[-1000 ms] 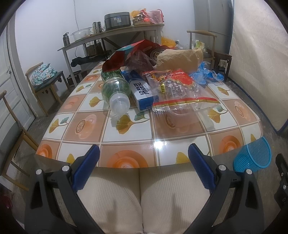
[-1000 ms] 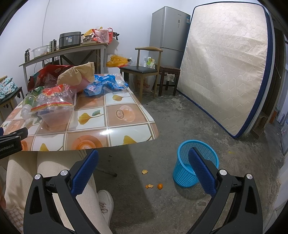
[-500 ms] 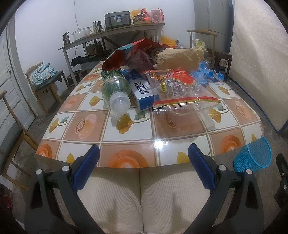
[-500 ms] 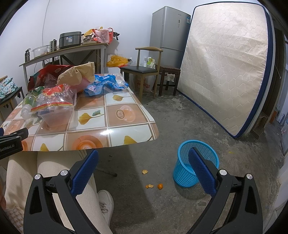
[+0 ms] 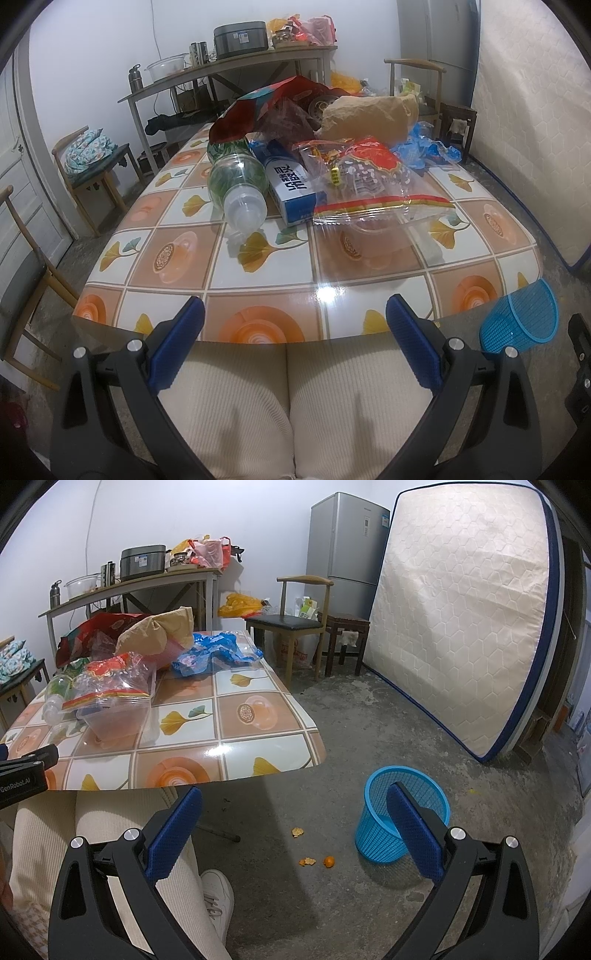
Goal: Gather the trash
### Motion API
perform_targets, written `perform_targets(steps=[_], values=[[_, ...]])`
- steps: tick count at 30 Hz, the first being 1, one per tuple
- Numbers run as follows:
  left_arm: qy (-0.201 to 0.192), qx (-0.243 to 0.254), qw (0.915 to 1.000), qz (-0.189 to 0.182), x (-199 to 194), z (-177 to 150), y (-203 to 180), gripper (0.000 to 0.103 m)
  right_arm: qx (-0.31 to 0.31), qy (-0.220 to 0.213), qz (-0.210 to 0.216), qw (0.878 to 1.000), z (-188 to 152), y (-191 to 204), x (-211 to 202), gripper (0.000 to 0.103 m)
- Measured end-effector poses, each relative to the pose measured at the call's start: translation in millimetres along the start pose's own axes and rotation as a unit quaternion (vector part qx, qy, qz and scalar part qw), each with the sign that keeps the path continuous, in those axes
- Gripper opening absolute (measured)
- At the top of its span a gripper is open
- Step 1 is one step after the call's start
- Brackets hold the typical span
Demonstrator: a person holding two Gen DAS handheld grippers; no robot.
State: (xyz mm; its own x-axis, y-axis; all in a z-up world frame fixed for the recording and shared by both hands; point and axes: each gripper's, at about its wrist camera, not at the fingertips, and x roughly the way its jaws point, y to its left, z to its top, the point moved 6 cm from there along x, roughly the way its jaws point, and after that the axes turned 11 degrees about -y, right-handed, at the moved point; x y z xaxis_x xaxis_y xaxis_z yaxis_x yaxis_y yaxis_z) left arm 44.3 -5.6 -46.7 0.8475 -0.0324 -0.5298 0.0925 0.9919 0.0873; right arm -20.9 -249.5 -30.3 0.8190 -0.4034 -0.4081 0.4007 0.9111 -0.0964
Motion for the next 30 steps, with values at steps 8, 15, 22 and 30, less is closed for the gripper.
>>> perform_targets(steps=[8,15,22,30], values=[[0.001,0.000,1.0000,0.001,1,0,1,0.095,0.001,-0.001,0.000,1.000,0,0,-2,0.097],[0.004,0.000,1.0000,0.001,4,0,2,0.095,-0.001,-0.002,0.001,1.000,-1,6,0,0.097],[0.001,0.007,1.0000,-0.001,7,3,-1,0.095,0.003,-0.001,0.005,1.000,1,6,3,0.097],[-0.015,-0.011,0.9998,-0.005,12,16,6,0.095,0.002,-0.012,0.014,1.000,13,16,11,0.097]])
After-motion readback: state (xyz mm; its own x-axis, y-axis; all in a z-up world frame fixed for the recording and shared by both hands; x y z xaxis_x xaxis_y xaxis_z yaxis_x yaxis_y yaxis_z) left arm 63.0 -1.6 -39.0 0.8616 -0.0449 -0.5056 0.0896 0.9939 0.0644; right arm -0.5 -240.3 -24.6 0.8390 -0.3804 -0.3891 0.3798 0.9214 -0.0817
